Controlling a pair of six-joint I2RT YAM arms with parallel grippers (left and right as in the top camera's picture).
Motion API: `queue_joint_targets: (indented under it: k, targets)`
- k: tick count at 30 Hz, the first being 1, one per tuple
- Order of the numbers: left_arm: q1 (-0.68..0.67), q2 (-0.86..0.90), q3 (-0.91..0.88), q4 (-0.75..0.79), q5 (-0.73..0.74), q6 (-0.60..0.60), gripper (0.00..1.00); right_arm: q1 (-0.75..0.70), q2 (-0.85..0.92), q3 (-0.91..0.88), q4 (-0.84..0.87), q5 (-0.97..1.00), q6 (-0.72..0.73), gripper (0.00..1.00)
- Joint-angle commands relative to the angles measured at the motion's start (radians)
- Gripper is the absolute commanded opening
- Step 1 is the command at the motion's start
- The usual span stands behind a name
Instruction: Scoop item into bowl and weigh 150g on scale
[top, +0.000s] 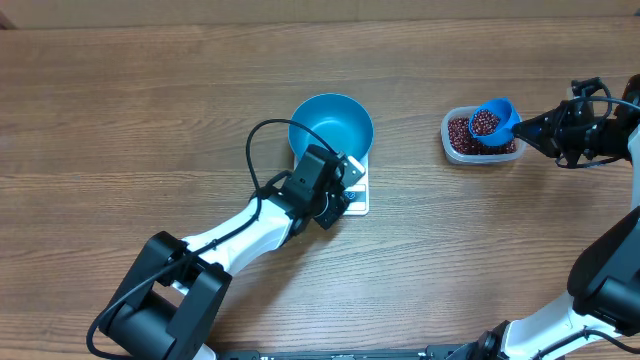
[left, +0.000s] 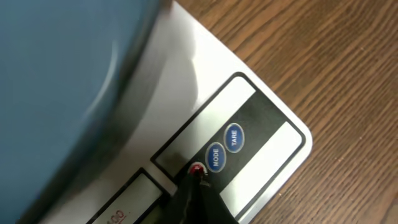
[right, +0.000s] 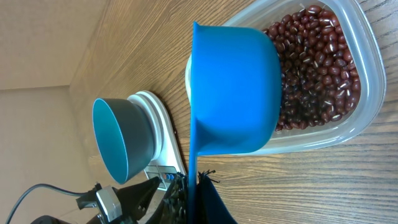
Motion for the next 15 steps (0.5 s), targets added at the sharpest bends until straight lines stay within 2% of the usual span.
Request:
queue_joint_targets:
  k: [1, 15]
  targets:
    - [-0.008, 0.035, -0.009, 0.013, 0.023, 0.026, 0.04, -0.004, 0.003, 0.018, 0.005, -0.009, -0.011, 0.04]
    - [-0.008, 0.055, -0.009, 0.032, 0.026, 0.026, 0.04, -0.004, 0.003, 0.018, 0.005, -0.009, -0.011, 0.04]
